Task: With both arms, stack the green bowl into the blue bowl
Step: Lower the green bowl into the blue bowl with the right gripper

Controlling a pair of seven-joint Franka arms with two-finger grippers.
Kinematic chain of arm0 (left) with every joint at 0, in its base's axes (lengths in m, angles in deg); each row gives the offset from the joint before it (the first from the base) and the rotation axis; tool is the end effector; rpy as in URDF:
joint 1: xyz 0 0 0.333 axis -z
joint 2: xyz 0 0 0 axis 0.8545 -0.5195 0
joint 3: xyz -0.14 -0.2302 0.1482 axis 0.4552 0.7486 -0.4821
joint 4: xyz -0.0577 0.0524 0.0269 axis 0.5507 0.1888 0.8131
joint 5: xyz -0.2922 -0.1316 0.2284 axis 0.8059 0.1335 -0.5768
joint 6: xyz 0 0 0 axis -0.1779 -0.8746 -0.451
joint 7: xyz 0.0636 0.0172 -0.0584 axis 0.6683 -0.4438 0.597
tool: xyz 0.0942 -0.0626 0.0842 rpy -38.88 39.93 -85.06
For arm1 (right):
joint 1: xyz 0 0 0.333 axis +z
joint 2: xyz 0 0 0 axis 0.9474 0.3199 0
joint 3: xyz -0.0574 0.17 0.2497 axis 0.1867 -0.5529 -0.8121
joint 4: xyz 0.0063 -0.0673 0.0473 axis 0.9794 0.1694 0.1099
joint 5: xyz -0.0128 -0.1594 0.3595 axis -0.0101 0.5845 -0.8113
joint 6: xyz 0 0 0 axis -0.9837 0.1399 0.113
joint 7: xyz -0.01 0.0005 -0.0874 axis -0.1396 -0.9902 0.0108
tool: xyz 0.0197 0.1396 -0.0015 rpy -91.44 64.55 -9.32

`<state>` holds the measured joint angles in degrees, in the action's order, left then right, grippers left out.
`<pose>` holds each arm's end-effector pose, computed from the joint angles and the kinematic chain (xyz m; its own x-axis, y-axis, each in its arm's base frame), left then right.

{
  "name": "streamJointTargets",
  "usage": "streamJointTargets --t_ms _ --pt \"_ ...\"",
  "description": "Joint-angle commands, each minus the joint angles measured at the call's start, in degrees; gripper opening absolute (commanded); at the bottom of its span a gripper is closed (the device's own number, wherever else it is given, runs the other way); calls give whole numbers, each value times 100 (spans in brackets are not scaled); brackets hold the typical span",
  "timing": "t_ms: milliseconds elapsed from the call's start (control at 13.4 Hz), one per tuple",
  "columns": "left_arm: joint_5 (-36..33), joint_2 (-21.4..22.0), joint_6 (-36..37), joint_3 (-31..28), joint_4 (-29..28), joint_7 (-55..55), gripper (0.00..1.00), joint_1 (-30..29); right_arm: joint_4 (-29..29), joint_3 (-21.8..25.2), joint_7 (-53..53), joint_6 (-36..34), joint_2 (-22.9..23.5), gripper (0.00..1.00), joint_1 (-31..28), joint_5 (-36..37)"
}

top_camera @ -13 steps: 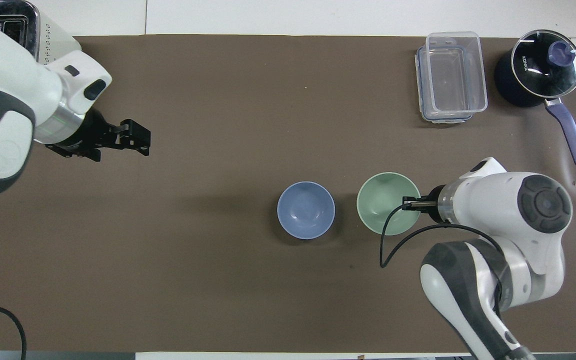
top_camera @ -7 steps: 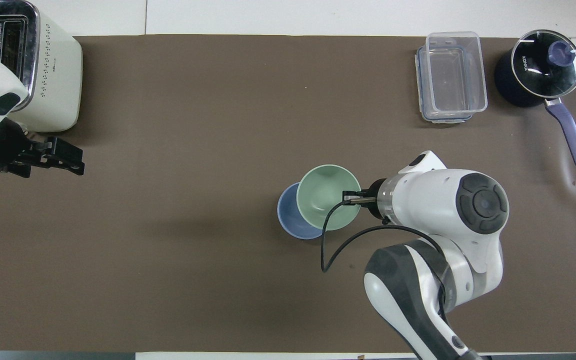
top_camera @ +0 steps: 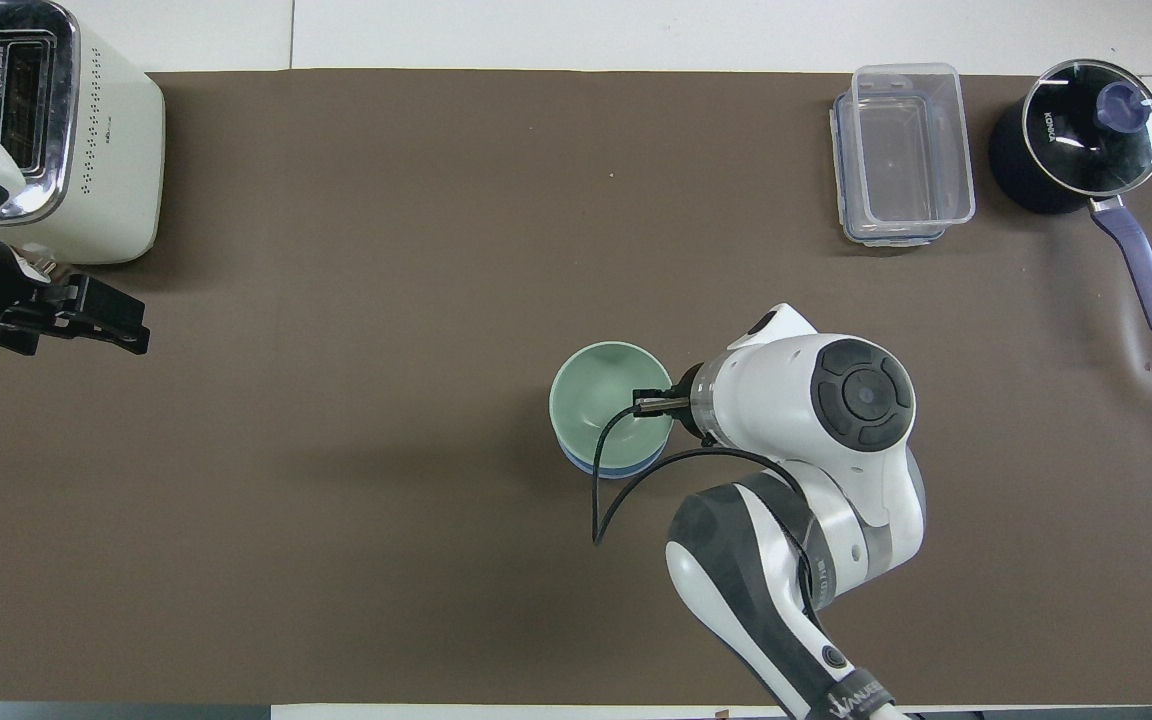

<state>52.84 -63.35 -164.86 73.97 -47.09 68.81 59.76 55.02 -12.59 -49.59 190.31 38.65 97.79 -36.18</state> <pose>0.5421 -0.0695 0.5598 0.9853 -0.0842 -0.1488 -0.0805 -0.9963 0.0309 0.4875 0.2707 0.3340 0.9986 0.0100 0.0525 0.0213 -0.9753 -0.2199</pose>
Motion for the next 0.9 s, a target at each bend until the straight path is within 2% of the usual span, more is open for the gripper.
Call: streamJointTargets --t_ms 0,299,821 --pt "-125 -29 -106 14 115 78 100 -27 -28 24 8 -30 74 0 80 197" --pt "-117 -11 -97 14 88 42 100 -18 174 24 17 -4 4 0 71 558" --pt "-134 -20 -123 14 97 16 100 35 166 15 17 49 13 0 97 559"
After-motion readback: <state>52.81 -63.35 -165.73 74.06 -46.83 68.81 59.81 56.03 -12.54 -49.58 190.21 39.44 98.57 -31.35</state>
